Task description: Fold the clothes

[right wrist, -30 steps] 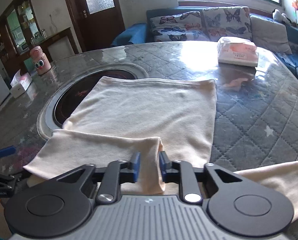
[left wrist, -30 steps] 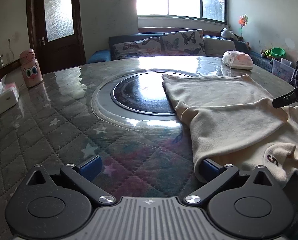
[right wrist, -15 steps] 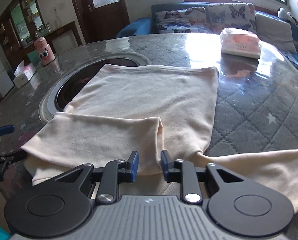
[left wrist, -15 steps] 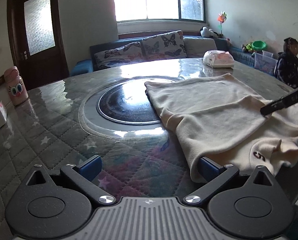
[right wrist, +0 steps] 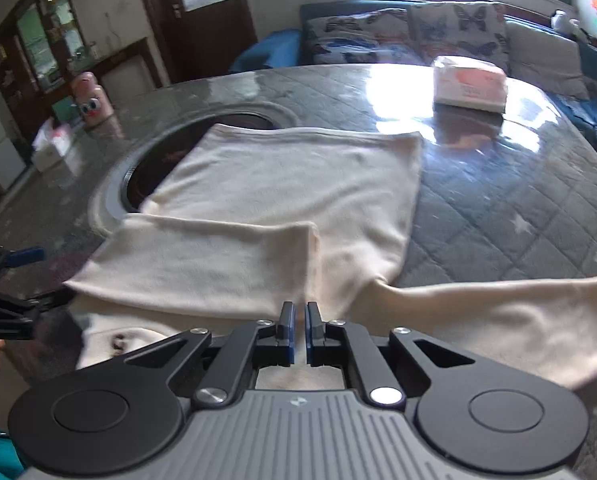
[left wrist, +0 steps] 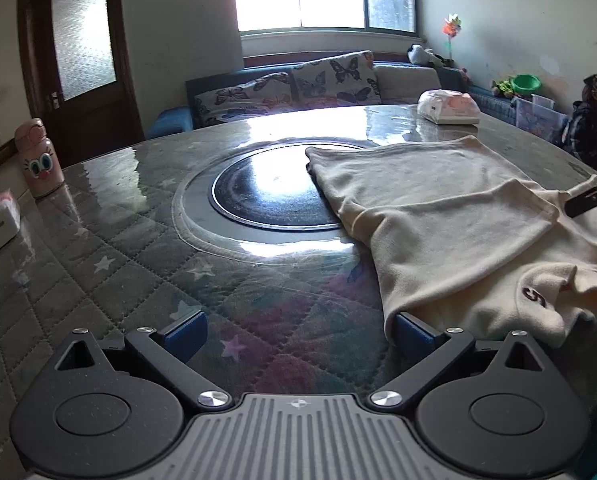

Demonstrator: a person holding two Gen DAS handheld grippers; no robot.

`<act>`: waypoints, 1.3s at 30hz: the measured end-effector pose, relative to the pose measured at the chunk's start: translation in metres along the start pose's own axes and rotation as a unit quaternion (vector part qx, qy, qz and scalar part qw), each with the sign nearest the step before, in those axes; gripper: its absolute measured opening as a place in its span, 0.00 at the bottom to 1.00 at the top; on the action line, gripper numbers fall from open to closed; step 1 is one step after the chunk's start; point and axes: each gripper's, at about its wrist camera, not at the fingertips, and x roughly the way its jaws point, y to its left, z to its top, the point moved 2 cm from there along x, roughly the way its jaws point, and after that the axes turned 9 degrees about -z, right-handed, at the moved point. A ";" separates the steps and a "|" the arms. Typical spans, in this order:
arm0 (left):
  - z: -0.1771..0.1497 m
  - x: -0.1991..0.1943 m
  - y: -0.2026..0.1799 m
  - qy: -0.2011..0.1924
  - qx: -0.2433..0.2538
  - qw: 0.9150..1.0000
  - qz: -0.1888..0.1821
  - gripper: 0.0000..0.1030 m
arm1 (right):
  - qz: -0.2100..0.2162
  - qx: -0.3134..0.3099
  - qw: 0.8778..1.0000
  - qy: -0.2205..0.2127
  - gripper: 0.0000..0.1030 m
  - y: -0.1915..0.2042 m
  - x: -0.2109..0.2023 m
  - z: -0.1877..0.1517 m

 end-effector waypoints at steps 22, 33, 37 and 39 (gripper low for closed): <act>0.065 0.046 -0.036 -0.037 -0.018 0.990 -0.133 0.69 | 0.037 -0.007 0.998 -0.051 0.21 0.018 0.009 -0.005; 0.050 0.046 -0.096 -0.006 0.099 0.974 -0.205 0.71 | 0.017 -0.002 0.999 -0.038 0.33 -0.003 0.013 -0.008; 0.048 0.060 -0.109 0.010 0.121 0.968 -0.220 0.69 | 0.020 -0.006 0.999 -0.037 0.15 -0.001 0.015 -0.009; 0.048 0.065 -0.111 0.018 0.125 0.968 -0.219 0.68 | 0.021 -0.007 0.999 -0.036 0.13 0.000 0.017 -0.009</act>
